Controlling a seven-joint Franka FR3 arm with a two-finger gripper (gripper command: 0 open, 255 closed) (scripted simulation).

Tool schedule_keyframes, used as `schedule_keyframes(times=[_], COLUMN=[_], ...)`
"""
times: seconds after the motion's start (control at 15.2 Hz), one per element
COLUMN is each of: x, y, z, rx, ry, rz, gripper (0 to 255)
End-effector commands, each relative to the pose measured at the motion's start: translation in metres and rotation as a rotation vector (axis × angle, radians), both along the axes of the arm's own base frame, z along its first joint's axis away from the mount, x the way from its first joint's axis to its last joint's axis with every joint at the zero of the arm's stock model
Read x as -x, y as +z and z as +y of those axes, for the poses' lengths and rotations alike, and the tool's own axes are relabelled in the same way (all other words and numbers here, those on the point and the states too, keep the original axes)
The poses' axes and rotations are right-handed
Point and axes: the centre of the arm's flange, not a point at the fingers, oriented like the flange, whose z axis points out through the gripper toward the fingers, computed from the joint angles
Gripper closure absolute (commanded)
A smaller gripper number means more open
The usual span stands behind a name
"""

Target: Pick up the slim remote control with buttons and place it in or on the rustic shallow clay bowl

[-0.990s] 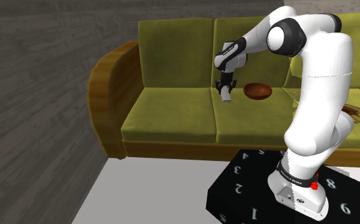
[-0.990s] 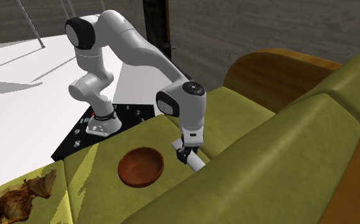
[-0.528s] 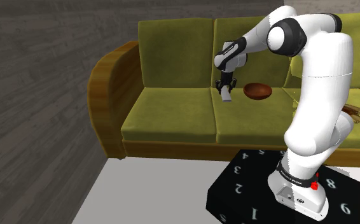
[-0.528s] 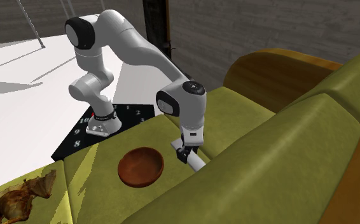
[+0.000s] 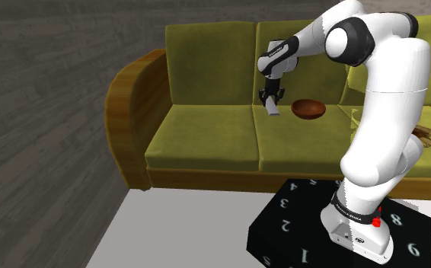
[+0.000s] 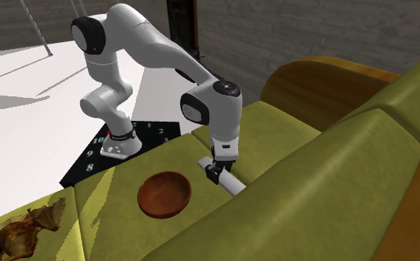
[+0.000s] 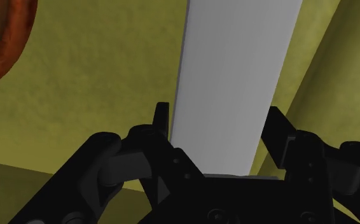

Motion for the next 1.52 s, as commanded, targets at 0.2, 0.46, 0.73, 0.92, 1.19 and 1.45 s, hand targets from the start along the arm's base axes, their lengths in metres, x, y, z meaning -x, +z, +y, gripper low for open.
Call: schedule_keyframes(times=[0.2,0.46,0.73,0.92,1.19,1.45], x=[0.000,0.000,0.000,0.000,0.000,0.036], y=[0.026,0.047,0.068,0.084,0.105,0.111], z=[0.000,0.000,0.000,0.000,0.000,-0.017], rx=[0.000,0.000,0.000,0.000,0.000,0.000], ry=[0.000,0.000,0.000,0.000,0.000,0.000], rz=[0.000,0.000,0.000,0.000,0.000,0.000], gripper=[255,255,255,255,255,255])
